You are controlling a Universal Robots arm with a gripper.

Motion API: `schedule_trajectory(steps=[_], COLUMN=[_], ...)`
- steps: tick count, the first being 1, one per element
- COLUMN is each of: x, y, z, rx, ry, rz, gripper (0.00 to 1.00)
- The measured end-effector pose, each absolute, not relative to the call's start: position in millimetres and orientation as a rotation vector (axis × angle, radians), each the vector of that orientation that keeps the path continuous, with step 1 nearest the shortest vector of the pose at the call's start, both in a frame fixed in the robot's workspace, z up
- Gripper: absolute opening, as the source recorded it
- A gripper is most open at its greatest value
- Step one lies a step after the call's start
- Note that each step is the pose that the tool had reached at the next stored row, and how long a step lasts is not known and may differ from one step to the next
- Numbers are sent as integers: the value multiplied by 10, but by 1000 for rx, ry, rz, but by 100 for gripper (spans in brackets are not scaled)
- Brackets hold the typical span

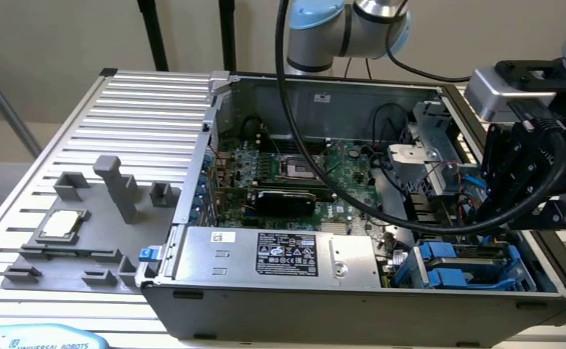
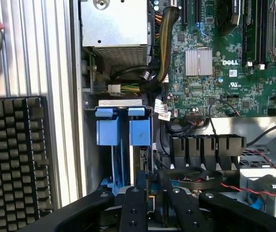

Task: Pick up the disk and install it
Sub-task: 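Insert the second disk wire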

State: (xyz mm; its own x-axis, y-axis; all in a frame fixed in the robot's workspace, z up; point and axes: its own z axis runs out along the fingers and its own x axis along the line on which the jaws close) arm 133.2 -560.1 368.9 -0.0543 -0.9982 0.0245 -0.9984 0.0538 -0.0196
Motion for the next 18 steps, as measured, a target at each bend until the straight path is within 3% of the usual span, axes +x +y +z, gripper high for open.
schedule_trajectory(steps=[12, 14, 18], x=[1320, 1318, 1304], y=[-5589, -5587, -5585], z=[3673, 3670, 3668], rx=[2163, 2163, 2164], ry=[-2283, -2284, -2285], rz=[61, 62, 65], gripper=[24, 16, 16])
